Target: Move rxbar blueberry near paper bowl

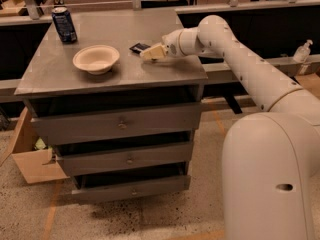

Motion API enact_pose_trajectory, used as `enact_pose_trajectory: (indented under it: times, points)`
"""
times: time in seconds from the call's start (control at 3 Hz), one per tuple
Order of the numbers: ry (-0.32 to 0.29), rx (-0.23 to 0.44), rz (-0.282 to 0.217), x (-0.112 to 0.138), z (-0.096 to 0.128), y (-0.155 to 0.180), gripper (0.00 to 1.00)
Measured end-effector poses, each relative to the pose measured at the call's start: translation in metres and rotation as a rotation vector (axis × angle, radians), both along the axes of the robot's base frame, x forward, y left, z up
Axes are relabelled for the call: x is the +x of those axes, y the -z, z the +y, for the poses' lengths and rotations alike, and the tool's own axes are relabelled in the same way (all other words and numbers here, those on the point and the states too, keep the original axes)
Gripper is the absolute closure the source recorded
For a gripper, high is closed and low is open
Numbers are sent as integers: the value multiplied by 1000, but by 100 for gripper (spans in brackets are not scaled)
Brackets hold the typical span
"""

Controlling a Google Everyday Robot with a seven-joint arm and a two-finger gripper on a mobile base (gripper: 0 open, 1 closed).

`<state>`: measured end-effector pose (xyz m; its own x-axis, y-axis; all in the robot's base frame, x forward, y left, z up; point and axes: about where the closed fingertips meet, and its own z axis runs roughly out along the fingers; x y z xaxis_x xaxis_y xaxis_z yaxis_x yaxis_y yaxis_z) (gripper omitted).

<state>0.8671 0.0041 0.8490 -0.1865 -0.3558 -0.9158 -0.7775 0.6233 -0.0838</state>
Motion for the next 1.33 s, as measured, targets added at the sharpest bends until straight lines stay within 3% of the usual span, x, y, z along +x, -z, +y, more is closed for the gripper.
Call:
enact_pose_trajectory:
  times: [0.67,1.33]
  points:
    - [-9,-6,19,-1,4,9,29]
    - [-19,-14,33,-4,7,14,70]
